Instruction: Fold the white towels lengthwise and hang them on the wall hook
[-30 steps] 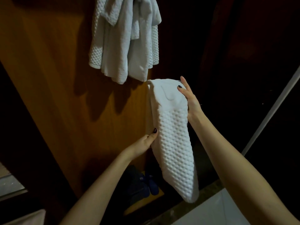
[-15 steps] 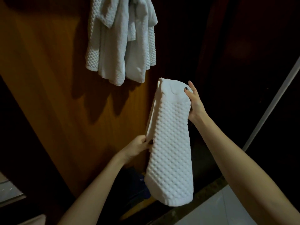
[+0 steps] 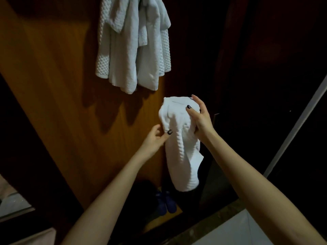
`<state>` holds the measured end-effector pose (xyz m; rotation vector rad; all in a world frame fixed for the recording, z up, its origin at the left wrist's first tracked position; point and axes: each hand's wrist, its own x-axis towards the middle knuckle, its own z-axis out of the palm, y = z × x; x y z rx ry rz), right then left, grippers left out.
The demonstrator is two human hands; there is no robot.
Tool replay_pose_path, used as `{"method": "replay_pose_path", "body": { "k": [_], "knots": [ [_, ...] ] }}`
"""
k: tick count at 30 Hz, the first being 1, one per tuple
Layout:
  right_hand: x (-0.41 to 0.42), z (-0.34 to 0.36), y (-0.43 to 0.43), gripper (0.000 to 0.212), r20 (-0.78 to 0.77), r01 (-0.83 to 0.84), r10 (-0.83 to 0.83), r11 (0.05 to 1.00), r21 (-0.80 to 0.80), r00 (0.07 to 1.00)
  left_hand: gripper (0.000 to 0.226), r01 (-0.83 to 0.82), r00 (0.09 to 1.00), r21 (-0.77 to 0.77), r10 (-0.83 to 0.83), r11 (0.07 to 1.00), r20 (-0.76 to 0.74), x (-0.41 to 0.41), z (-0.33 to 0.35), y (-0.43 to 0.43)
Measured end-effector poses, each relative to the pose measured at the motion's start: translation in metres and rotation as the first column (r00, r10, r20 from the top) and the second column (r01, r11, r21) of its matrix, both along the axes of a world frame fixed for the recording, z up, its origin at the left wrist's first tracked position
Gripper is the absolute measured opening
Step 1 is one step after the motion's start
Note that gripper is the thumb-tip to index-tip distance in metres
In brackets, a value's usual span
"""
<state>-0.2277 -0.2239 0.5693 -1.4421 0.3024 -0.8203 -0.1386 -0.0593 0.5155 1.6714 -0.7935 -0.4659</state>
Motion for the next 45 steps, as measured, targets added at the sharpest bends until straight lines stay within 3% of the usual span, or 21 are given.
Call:
{"method": "replay_pose_path", "body": {
  "k": [3,6,9,13,18,21,24,29,32,34,36,38,39,40,42,45],
  "knots": [
    [-0.004,0.008,-0.003,0.043,0.030,-0.001,0.002,0.999,-0.033,1.000,0.073,-0.020,1.000,0.069,0.021,0.997,-0.012,0.003,0.008,-0.014],
    [-0.012,0.018,-0.010,0.038,0.048,0.003,0.001,0.996,-0.086,0.999,0.043,-0.025,0.994,-0.069,0.018,0.997,-0.109,0.001,0.028,-0.018],
    [-0.021,0.026,-0.021,0.034,0.037,0.005,0.002,0.984,-0.177,0.999,0.023,0.106,0.983,-0.164,-0.128,0.981,-0.132,0.001,0.047,-0.014],
    [-0.032,0.023,-0.029,0.030,0.003,-0.049,0.052,0.970,-0.240,0.999,0.040,0.264,0.855,-0.356,-0.388,0.897,-0.344,-0.002,0.060,-0.010],
    [-0.040,0.023,-0.037,0.037,-0.049,-0.122,0.112,0.952,-0.280,0.992,0.057,0.200,0.845,-0.297,-0.318,0.934,-0.431,-0.017,0.079,-0.027],
    [-0.045,0.021,-0.041,0.045,-0.074,-0.156,0.145,0.974,-0.164,0.987,0.041,0.190,0.791,-0.418,-0.391,0.888,-0.471,-0.026,0.080,-0.036],
    [-0.048,0.004,-0.048,0.041,-0.231,-0.127,0.108,0.990,-0.067,0.967,0.041,0.119,0.775,-0.469,-0.377,0.875,-0.507,-0.031,0.079,-0.044],
    [-0.068,-0.017,-0.065,0.047,-0.424,-0.297,0.301,0.952,0.078,0.854,0.036,0.050,0.781,-0.474,-0.330,0.879,-0.531,-0.031,0.075,-0.049],
    [-0.074,-0.029,-0.074,0.051,-0.519,-0.368,0.356,0.926,0.084,0.777,0.048,0.009,0.766,-0.491,-0.322,0.871,-0.557,-0.030,0.079,-0.048],
    [-0.076,-0.039,-0.075,0.060,-0.579,-0.382,0.331,0.923,0.037,0.745,0.056,-0.008,0.765,-0.515,-0.326,0.857,-0.555,-0.027,0.086,-0.046],
    [-0.075,-0.034,-0.070,0.031,-0.543,-0.284,0.187,0.954,-0.101,0.819,0.060,-0.039,0.784,-0.521,-0.298,0.852,-0.545,-0.022,0.091,-0.043],
    [-0.072,-0.017,-0.069,0.019,-0.338,0.049,-0.134,0.967,-0.248,0.932,0.059,-0.084,0.803,-0.512,-0.246,0.855,-0.542,-0.021,0.092,-0.044],
    [-0.071,-0.004,-0.068,0.019,-0.206,0.198,-0.263,0.937,-0.288,0.943,0.055,-0.119,0.801,-0.510,-0.222,0.852,-0.556,-0.021,0.091,-0.045],
    [-0.069,0.010,-0.064,0.018,-0.105,0.248,-0.296,0.912,-0.327,0.949,0.051,-0.162,0.793,-0.507,-0.194,0.847,-0.578,-0.023,0.090,-0.047],
    [-0.065,0.031,-0.048,0.019,-0.077,0.140,-0.199,0.871,-0.470,0.977,0.046,-0.217,0.767,-0.503,-0.172,0.836,-0.618,-0.028,0.091,-0.051],
    [-0.063,0.030,-0.014,0.050,-0.337,-0.151,-0.105,0.746,-0.649,0.936,0.049,-0.271,0.753,-0.513,-0.152,0.815,-0.640,-0.032,0.093,-0.058]
  ]
}}
